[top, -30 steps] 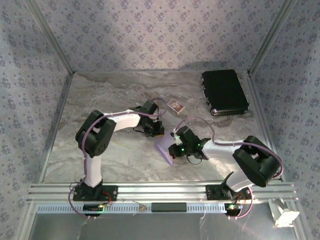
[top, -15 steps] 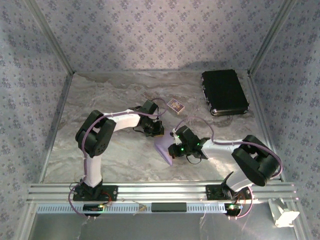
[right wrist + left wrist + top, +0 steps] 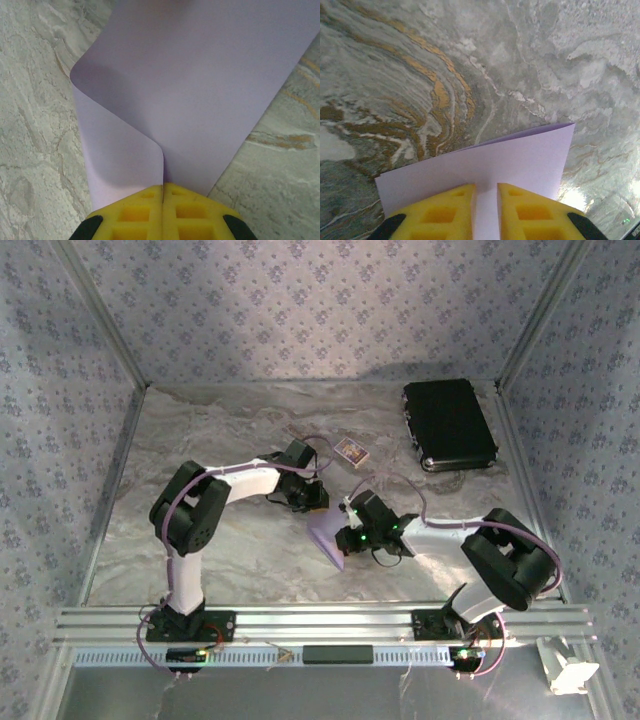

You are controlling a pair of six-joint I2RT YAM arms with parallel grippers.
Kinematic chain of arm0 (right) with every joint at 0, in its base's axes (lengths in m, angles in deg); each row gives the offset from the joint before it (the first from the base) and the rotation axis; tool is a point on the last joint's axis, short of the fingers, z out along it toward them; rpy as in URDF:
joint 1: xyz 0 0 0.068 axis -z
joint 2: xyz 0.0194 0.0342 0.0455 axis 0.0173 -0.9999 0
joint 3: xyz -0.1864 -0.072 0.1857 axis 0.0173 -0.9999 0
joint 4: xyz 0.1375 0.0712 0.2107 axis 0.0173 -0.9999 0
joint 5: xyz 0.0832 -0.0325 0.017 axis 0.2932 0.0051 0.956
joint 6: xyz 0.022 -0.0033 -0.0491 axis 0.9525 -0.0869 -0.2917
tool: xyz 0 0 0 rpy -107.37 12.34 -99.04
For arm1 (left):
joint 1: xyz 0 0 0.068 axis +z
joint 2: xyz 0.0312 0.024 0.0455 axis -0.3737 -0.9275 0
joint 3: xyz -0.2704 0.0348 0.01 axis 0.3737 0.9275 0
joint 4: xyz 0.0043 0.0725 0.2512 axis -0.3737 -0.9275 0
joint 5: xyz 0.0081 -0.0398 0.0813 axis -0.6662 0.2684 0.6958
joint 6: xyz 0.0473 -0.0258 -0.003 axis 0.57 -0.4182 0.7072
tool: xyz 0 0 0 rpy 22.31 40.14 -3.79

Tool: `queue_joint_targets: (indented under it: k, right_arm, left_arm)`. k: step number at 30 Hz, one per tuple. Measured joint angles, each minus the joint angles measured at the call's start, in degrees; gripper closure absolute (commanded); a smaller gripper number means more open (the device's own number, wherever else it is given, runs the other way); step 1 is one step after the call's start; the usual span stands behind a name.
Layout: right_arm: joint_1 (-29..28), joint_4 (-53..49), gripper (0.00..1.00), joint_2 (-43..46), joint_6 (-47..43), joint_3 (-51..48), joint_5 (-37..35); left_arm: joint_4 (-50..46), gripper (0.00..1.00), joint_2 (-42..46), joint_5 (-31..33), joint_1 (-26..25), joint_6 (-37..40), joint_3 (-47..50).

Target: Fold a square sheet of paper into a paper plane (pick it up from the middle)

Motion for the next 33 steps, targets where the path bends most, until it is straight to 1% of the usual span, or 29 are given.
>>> queue_joint_targets:
  k: [2,6,9,13,16,18,19,23,28,30,33]
  right_arm:
    - [0.15,0.15,1.0,-0.35,-0.31,0.24,0.15]
    - [0.63,0.52,1.0,-1.38,-1.29,1.03,0.46]
    - [1.22,0.7,1.0,-1.57,-1.9,1.09,1.05]
    - [2.32,0.98,1.0,-1.81,-3.21,1.11,1.97]
    - [2.82,1.16,1.0,-2.12,-4.55,1.31,2.34]
    - [3.34,1.38,1.0,-2.4,-5.16,1.44,2.75]
    - [3.67,1.49,1.0,-2.54,-5.4,1.53,3.02]
    - [4.42,1.66,1.0,-2.82,-6.03,1.75,3.26]
    - [4.55,1.75,1.0,-2.93,-6.21,1.75,3.41]
    - [4.57,1.75,1.0,-2.95,-6.21,1.75,3.41]
    - [4.63,1.77,1.0,-2.95,-6.21,1.75,3.48]
  left_arm:
    - [0.0,0.72,0.85,0.48,0.0,-0.46,0.15]
    - [0.57,0.68,4.35,1.57,0.17,-1.51,0.96]
    - [0.94,0.67,8.2,3.04,0.44,-1.99,2.01]
    - [4.07,0.75,14.71,3.65,1.57,-4.31,6.67]
    - [11.21,0.81,18.32,0.85,3.54,-8.0,13.51]
    - [15.47,0.88,19.15,-0.9,4.52,-10.73,17.66]
    - [17.55,0.9,19.26,-1.64,4.66,-12.0,19.58]
    - [24.09,0.93,19.63,-3.48,2.27,-16.65,24.81]
    - [29.92,0.95,20.11,-4.42,-2.38,-20.13,26.71]
    - [32.61,1.0,20.09,-4.72,-2.86,-21.66,27.69]
    - [35.01,1.0,19.67,-5.01,-2.99,-23.02,28.74]
